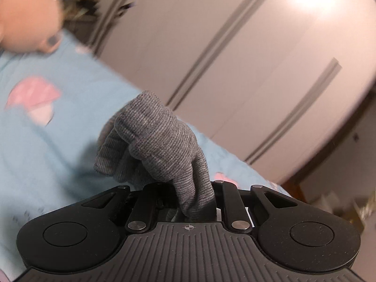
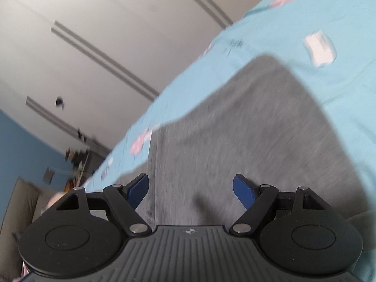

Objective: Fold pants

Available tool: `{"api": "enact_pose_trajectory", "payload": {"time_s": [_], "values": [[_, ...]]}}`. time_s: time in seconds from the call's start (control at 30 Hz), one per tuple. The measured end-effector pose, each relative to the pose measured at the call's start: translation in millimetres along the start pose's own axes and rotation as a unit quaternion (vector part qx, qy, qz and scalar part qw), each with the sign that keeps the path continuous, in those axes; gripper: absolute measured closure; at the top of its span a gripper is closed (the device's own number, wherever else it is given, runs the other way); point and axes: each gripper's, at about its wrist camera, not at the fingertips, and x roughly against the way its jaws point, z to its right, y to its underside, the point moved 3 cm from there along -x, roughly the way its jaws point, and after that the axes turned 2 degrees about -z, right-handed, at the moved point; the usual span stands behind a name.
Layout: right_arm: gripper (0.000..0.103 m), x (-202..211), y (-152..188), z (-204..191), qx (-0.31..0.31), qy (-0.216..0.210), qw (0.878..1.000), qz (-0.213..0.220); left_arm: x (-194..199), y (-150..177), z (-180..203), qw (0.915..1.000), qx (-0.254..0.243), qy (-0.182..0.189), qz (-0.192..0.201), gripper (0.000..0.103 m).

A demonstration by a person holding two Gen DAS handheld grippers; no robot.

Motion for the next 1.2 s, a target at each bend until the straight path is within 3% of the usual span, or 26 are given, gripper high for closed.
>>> {"api": "enact_pose_trajectory", "payload": {"time_s": [0.17, 0.27, 0.33, 0.4, 0.47, 0.53, 0.6, 0.63, 0.7, 0.77, 0.87, 0.93, 1.0, 1.07, 1.13, 1.2], "values": [[0.024, 29.7, -15.4, 3.3, -0.019, -0.007, 0.998, 0.051, 8.4, 2.3, 101.3, 0.9940, -0.099, 0.044, 0.014, 0.086], [0.024, 53.1, -24.0, 6.7, -0.031, -0.012, 0.996, 0.085, 6.2, 24.8, 177.0, 0.9824, -0.158, 0.098, 0.010, 0.085], [0.024, 71.9, -28.8, 11.3, -0.037, -0.011, 0.993, 0.110, -1.5, 55.3, 228.4, 0.9684, -0.210, 0.135, -0.009, 0.085], [0.024, 89.7, -32.0, 18.2, -0.043, -0.008, 0.991, 0.129, -19.5, 97.4, 273.4, 0.9533, -0.251, 0.161, -0.047, 0.083], [0.024, 107.2, -34.2, 29.1, -0.050, -0.001, 0.988, 0.146, -46.9, 149.3, 306.8, 0.9373, -0.284, 0.173, -0.103, 0.067], [0.024, 120.3, -35.1, 40.3, -0.061, 0.011, 0.986, 0.154, -77.1, 200.0, 322.6, 0.9202, -0.301, 0.167, -0.187, 0.052], [0.023, 129.4, -34.7, 54.1, -0.071, 0.023, 0.985, 0.155, -105.3, 251.4, 324.1, 0.8979, -0.297, 0.137, -0.294, 0.057], [0.023, 131.7, -33.3, 60.2, -0.073, 0.031, 0.985, 0.152, -113.6, 264.1, 319.5, 0.8903, -0.287, 0.129, -0.330, 0.059], [0.023, 133.0, -31.8, 70.9, -0.080, 0.040, 0.985, 0.145, -102.3, 260.0, 315.3, 0.8942, -0.282, 0.143, -0.317, 0.049], [0.023, 133.0, -31.1, 79.8, -0.098, 0.029, 0.985, 0.140, -84.2, 232.9, 307.0, 0.8999, -0.242, 0.189, -0.309, 0.015], [0.023, 120.8, -32.6, 77.8, -0.105, 0.003, 0.987, 0.124, -54.6, 194.3, 280.7, 0.9287, -0.157, 0.214, -0.259, 0.006], [0.022, 107.8, -32.7, 63.2, -0.082, -0.017, 0.991, 0.102, -48.5, 169.4, 253.8, 0.9467, -0.109, 0.196, -0.231, 0.006], [0.017, 93.1, -31.0, 48.2, -0.056, -0.022, 0.996, 0.073, -40.6, 160.4, 223.5, 0.9674, -0.053, 0.145, -0.200, 0.006], [0.017, 77.6, -25.8, 38.8, -0.038, -0.010, 0.998, 0.041, -38.0, 155.3, 197.2, 0.9801, -0.008, 0.091, -0.176, 0.006], [0.018, 66.3, -21.0, 34.4, -0.030, 0.013, 0.999, 0.019, -41.1, 154.8, 171.2, 0.9836, 0.032, 0.053, -0.170, 0.006], [0.021, 62.4, -20.9, 32.6, -0.016, 0.040, 0.999, 0.018, -46.7, 159.2, 153.2, 0.9776, 0.082, 0.042, -0.189, 0.006]]}}
